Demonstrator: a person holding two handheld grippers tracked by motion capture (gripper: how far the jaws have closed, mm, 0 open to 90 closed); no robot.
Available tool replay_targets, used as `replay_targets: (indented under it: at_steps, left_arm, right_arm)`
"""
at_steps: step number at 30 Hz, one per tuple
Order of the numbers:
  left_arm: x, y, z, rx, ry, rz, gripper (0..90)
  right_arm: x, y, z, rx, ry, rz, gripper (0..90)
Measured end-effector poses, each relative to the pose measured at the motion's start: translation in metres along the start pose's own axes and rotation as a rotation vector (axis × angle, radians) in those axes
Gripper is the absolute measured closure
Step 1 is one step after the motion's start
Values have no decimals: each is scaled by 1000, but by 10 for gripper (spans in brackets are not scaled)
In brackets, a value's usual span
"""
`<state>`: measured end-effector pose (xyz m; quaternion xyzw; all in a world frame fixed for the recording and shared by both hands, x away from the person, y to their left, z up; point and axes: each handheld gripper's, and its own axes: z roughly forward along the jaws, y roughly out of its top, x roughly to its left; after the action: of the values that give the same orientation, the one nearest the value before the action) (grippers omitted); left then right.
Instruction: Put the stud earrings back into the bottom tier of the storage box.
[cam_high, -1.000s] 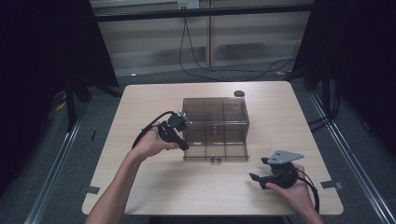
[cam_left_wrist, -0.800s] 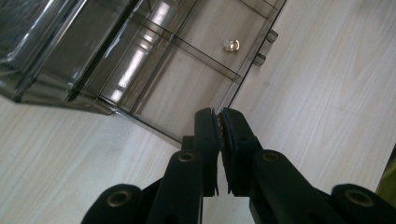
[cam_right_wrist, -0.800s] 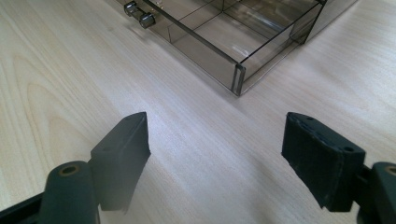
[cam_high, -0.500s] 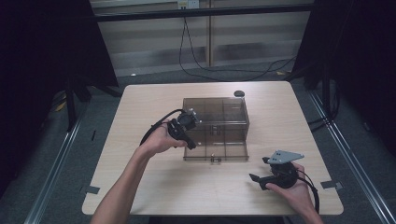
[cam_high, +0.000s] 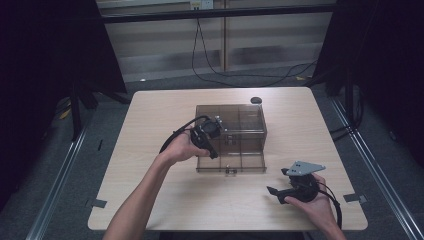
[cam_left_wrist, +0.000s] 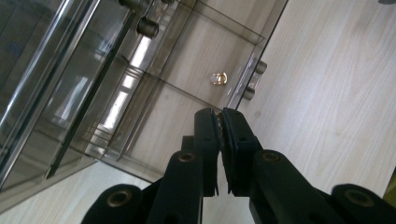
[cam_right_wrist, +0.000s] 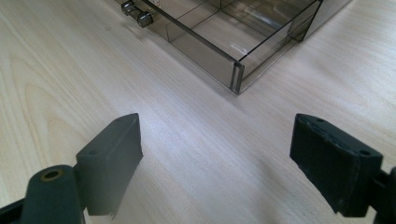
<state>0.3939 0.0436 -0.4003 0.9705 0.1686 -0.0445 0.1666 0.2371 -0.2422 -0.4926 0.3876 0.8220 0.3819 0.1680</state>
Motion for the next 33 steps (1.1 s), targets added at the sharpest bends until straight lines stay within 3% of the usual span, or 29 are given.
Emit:
replay_targets:
  at_steps: [22, 33]
  left_arm:
    - [2, 23, 23, 57, -16, 12, 854]
    - [0, 36, 46, 93, -35, 27, 854]
  right_arm:
    - [0, 0, 0, 2, 4, -2, 159]
    - [0, 0, -1, 2, 10, 6, 159]
